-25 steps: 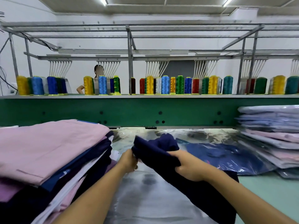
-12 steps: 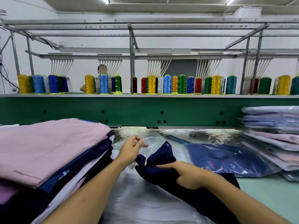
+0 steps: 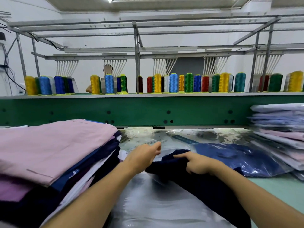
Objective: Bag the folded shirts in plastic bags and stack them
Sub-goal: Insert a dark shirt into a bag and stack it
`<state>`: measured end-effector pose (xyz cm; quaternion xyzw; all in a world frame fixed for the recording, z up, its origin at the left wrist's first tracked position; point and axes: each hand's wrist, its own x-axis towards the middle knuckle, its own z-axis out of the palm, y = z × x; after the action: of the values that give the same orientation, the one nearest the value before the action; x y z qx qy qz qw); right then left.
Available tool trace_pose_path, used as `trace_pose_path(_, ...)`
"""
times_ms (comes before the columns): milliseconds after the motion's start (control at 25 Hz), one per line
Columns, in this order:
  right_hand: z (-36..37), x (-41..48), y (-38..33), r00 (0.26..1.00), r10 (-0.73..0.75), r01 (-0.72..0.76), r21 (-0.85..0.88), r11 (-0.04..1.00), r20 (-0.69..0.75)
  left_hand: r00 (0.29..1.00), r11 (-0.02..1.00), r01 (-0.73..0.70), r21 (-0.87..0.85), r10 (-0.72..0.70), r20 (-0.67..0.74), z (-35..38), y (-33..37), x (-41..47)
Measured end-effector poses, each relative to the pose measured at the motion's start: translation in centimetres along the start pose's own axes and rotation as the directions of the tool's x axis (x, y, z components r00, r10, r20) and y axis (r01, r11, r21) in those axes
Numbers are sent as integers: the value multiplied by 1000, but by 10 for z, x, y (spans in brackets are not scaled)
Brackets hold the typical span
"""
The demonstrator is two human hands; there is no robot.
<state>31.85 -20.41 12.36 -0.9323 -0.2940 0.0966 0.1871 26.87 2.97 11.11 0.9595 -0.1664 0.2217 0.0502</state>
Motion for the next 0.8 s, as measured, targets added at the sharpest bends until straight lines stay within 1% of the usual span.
trace_pose_path(120, -10, 6, -6, 998, 61, -56, 121, 991, -32, 999, 995, 40, -90, -42, -21, -6, 12, 5)
trace_pose_path(200, -11, 12, -16, 997, 61, -53, 172, 984, -45, 997, 991, 36, -127, -44, -61, -12, 25, 16)
trace_pose_path(320, 2, 29, -37, 998, 24, -18, 101, 995, -60, 995, 993, -22, -117, 10, -97, -24, 44, 32)
trace_pose_path(400, 5, 41, -44, 996, 58, -56, 35, 998, -64, 994, 993, -66, -94, 57, -90, -32, 53, 36)
trace_pose_path(440, 2, 43, -43, 993, 88, -86, 36, 996, -76, 993, 993, -86, -77, 79, -92, -36, 56, 36)
trace_pose_path(520, 3, 55, -54, 989, 96, -96, 5, 995, -115, 987, 991, -127, -50, 122, -101, -42, 59, 33)
trace_pose_path(560, 8, 59, -65, 979, 118, -135, -97, 986, -164, 983, 988, -150, -35, 145, -111, -44, 60, 30)
trace_pose_path(600, 14, 69, -82, 940, 207, -288, -307, 907, -271, 978, 985, -173, -15, 170, -122, -45, 60, 27)
trace_pose_path(640, 11, 64, -97, 889, 383, -458, -444, 770, -251, 972, 981, -195, 10, 195, -130, -46, 60, 24)
trace_pose_path(680, 25, 68, -105, 838, 500, -545, -403, 735, -219, 967, 976, -214, 37, 217, -136, -46, 60, 21)
trace_pose_path(720, 39, 79, -117, 792, 552, -609, -390, 691, -261, 960, 970, -235, 60, 242, -139, -46, 58, 18)
trace_pose_path(760, 48, 91, -124, 778, 577, -627, -344, 699, -248, 954, 966, -248, 77, 258, -153, -45, 57, 16)
trace_pose_path(800, 55, 105, -123, 762, 590, -647, -322, 691, -266, 951, 963, -256, 81, 266, -158, -43, 55, 12)
